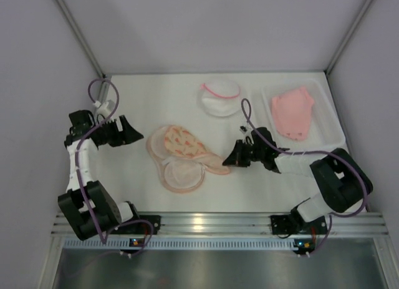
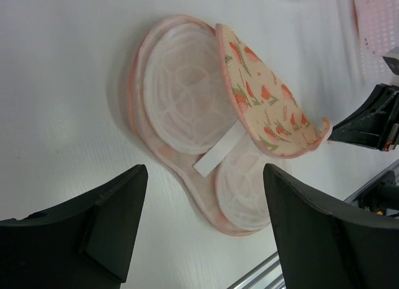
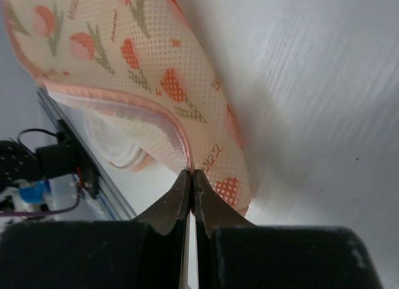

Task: Place the bra in the laundry bag and zip it closed
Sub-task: Open the laundry bag at the center of the board.

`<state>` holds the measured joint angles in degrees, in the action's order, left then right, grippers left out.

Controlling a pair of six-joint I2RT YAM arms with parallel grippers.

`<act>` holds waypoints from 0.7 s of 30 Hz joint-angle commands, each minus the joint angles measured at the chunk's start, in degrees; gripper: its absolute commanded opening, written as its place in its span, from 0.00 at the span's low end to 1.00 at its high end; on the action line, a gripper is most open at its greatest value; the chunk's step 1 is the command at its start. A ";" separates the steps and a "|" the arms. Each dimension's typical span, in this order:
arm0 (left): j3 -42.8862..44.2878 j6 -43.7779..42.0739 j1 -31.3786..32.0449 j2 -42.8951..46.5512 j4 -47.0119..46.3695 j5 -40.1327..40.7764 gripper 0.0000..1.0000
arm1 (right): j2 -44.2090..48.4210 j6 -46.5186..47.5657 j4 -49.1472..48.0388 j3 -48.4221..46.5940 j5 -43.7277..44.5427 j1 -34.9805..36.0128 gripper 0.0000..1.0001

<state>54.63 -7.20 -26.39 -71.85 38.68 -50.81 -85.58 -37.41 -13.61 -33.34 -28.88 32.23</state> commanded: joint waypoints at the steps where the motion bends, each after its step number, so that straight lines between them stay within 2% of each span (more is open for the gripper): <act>1: 2.15 -1.84 4.06 1.89 -0.35 4.48 0.80 | 3.49 -15.84 -13.36 -0.24 -4.51 -3.57 0.00; 5: 2.06 -2.29 12.74 0.84 -1.06 11.77 0.79 | 4.80 -20.23 -13.80 3.01 -5.04 -6.12 0.00; 8: 1.27 -0.80 16.36 0.14 -3.34 14.59 0.79 | 4.99 -26.74 -16.97 3.91 -6.88 -9.02 0.00; 10: 0.22 0.95 17.51 -1.09 -4.74 16.70 0.79 | 5.42 -23.70 -10.78 -1.51 -6.71 -10.25 0.00; 11: -0.05 1.74 18.39 -2.49 -5.45 17.66 0.78 | 6.12 -20.89 -2.13 -3.72 -4.36 -10.26 0.00; 12: -0.14 3.06 18.74 -3.28 -6.06 18.11 0.77 | 6.82 -16.95 2.14 -6.10 -2.51 -9.91 0.00; 14: 0.21 5.17 20.23 -5.91 -8.17 20.65 0.76 | 9.28 -17.69 4.63 -4.90 1.44 -9.82 0.00; 18: 2.49 11.23 22.78 -12.07 -9.41 22.06 0.72 | 10.35 -19.80 16.30 -1.47 5.50 -9.64 0.00; 21: 3.90 11.51 25.42 -16.11 -10.02 24.78 0.70 | 12.01 -20.16 19.13 -0.23 10.06 -9.82 0.00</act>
<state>55.55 1.19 -3.09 -86.15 32.16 -29.23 -75.44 -56.75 -3.40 -35.14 -24.86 22.72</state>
